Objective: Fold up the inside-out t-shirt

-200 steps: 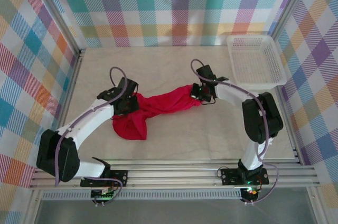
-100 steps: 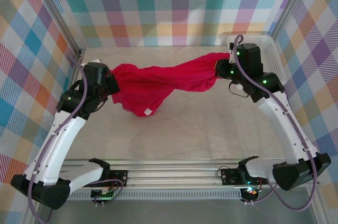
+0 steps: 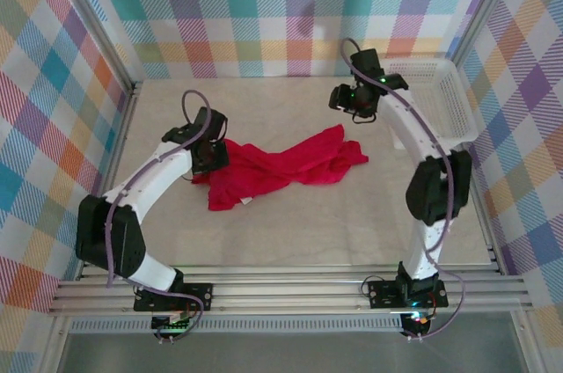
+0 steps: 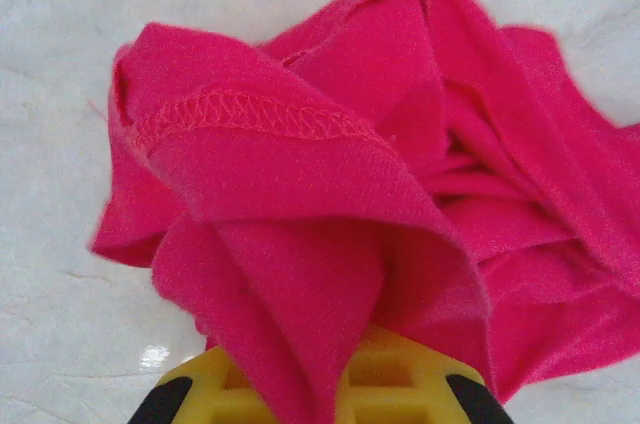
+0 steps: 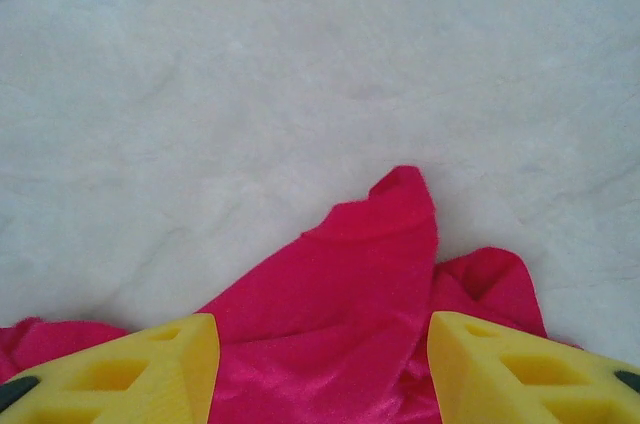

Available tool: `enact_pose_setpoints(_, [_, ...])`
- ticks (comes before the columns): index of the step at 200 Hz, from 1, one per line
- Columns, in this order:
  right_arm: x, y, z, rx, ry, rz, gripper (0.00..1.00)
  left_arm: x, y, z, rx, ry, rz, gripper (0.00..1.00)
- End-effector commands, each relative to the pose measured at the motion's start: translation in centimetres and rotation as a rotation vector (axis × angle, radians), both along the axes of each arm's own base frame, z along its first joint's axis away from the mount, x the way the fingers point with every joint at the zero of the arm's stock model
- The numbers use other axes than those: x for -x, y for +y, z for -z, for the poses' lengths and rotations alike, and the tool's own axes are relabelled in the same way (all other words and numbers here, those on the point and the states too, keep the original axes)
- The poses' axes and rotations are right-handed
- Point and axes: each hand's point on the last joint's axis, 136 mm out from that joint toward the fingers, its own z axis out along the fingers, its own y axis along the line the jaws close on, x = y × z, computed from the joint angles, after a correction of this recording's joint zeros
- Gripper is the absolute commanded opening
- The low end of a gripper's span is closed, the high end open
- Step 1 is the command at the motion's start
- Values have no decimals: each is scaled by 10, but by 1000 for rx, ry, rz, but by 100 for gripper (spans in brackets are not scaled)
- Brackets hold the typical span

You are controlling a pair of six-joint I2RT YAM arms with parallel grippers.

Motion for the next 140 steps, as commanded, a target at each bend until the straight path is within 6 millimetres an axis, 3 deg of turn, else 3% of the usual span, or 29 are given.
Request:
enact_pose_setpoints(1, [35,17,5,-23,81,-65,58,0,5,-23,31,-82,-22,2])
enact_pose_setpoints(26, [63,35,39,-67,134,-97,59,6,8,-25,29,-89,-26,11])
enact_pose_setpoints(50, [76,40,77,-74,207,-89,61,11,12,-25,9,-73,-24,15])
enact_pose_setpoints(76, [77,42,103,-76,255,-73,62,17,21,-26,-36,-69,-35,16])
enact_pose_setpoints(97, [68,49,112,-103,252,-62,61,19,23,-25,-38,-71,-41,17])
enact_pose_setpoints(112, [58,54,116,-106,251,-59,54,20,23,-23,-35,-67,-44,18])
enact_pose_setpoints(126, [49,54,115,-90,241,-63,38,21,23,-22,-33,-63,-47,18])
enact_pose_setpoints(140, [40,53,104,-73,221,-69,15,22,25,-23,-43,-60,-49,17])
